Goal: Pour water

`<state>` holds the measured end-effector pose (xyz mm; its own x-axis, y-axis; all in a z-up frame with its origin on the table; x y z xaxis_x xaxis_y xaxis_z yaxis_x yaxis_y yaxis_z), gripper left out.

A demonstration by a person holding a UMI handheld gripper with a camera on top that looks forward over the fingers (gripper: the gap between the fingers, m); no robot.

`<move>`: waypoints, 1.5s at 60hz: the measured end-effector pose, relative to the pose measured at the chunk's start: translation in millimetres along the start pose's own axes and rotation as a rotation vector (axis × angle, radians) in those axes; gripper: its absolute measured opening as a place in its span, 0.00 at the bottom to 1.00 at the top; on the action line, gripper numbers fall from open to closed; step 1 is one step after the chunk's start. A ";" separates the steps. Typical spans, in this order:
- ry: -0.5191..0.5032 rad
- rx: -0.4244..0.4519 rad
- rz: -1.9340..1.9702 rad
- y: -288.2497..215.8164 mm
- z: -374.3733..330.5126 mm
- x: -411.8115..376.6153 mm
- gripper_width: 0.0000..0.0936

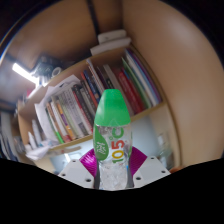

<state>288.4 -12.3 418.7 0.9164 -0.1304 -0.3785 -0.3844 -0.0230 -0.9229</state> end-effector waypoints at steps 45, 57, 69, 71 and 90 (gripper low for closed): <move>0.373 -0.193 -0.239 222.6 -8.2 293.1 0.51; 0.383 -0.204 -0.253 222.1 -8.1 291.8 0.55; 0.503 -0.363 -0.255 237.8 -40.0 298.2 0.89; 0.500 -0.371 -0.256 238.7 -48.2 290.8 0.89; 0.482 -0.404 -0.168 217.6 -185.5 170.2 0.90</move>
<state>340.0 -223.3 166.6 0.8507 -0.5209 -0.0704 -0.3383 -0.4402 -0.8318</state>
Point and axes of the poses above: the point between the fingertips, and its own axes, seen from behind it with the camera up: x to the right, y down, z forward, the way the camera looks, the point moved 3 cm from there along -z, backward, against the way the camera looks, and after that the axes turned 12 degrees about -x, right-handed, at the moved point
